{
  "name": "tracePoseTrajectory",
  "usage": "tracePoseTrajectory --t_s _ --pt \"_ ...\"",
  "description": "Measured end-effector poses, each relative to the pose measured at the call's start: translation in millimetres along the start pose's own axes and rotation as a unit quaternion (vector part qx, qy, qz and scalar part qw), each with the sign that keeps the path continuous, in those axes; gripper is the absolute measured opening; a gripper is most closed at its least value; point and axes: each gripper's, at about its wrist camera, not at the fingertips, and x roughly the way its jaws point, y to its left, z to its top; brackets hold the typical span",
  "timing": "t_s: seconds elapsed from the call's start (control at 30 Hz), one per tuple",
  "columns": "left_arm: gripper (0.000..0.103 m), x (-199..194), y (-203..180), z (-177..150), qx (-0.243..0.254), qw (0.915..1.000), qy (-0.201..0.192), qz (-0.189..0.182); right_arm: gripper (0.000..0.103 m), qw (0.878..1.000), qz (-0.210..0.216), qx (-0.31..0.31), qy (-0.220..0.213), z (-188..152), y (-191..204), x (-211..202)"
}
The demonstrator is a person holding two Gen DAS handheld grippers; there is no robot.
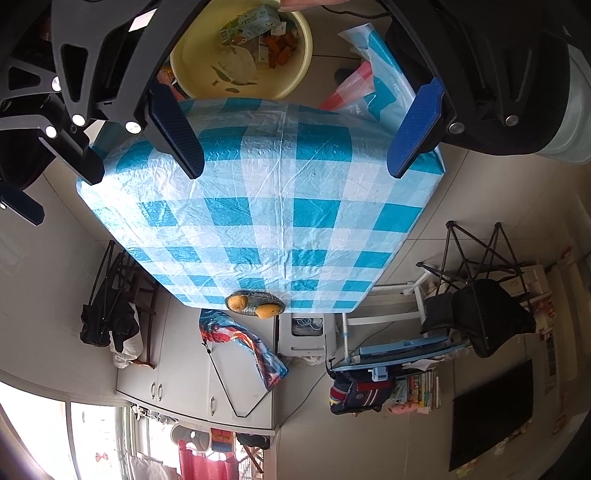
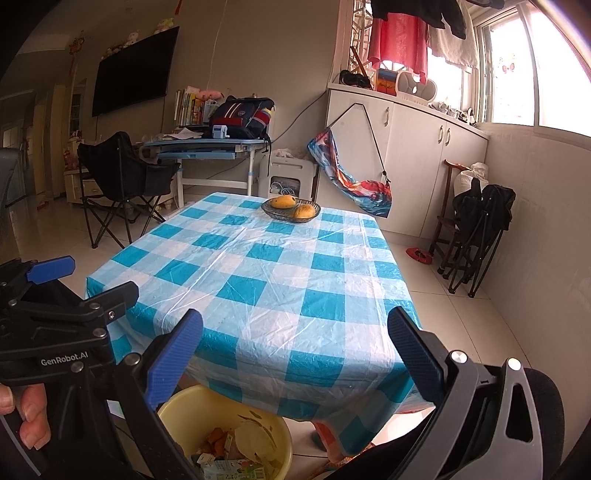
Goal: Collect trash
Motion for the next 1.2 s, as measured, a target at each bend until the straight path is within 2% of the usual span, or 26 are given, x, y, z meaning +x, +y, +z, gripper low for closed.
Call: tracePoseTrajectory --t_s 1.2 --pt "0.096 2.0 8.5 -2.2 0.004 1.0000 -0.001 0.005 0.096 1.000 0.002 -0.002 0.009 -5.7 3.1 5.8"
